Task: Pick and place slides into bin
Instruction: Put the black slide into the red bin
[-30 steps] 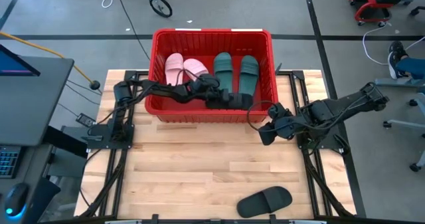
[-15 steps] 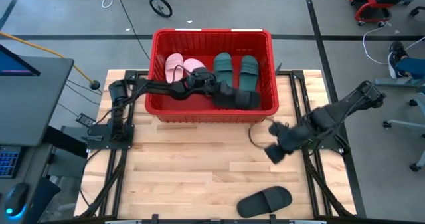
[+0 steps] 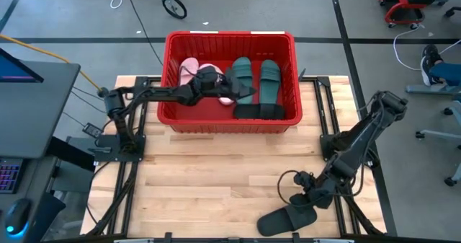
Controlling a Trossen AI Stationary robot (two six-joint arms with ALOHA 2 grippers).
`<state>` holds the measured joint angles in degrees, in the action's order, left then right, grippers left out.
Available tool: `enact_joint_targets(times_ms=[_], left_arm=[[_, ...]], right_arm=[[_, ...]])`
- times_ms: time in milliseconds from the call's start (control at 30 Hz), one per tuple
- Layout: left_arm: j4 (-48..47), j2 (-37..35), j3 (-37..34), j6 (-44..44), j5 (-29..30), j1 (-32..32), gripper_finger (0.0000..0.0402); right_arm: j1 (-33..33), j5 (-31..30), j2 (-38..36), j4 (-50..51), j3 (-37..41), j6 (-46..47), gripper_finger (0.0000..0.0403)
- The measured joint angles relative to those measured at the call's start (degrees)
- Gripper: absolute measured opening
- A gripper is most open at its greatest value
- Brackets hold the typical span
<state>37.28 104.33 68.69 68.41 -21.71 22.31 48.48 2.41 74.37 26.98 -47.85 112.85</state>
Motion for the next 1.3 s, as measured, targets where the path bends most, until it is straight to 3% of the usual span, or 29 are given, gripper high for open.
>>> enact_joint_targets(times_ms=[167,300,400,633,800,1300], left_arm=[[1.6,-5.1,0.0,-0.1,0.0,-1.3,0.0202],[1.9,-9.2,0.0,-1.9,-0.1,-2.5,0.0202],[2.0,-12.0,0.0,-3.9,-0.2,-3.6,0.0203],[1.9,-15.8,0.0,-6.1,-0.2,-6.1,0.0194],[2.2,-17.8,0.0,-6.1,-0.2,-8.7,0.019],[3.4,-23.8,0.0,-10.6,-0.2,-12.0,0.0181]], right_arm=[[1.1,0.3,-0.5,-2.8,5.7,1.4,0.0067],[1.8,7.5,-1.4,-2.2,8.1,0.3,0.0081],[2.6,9.6,-2.3,-2.8,8.3,-1.0,0.0101],[3.1,9.5,-1.2,-7.3,8.3,-3.9,0.0152],[3.1,5.4,1.0,-7.1,8.6,-3.5,0.0175],[3.0,3.4,5.7,-32.9,17.2,2.2,0.018]])
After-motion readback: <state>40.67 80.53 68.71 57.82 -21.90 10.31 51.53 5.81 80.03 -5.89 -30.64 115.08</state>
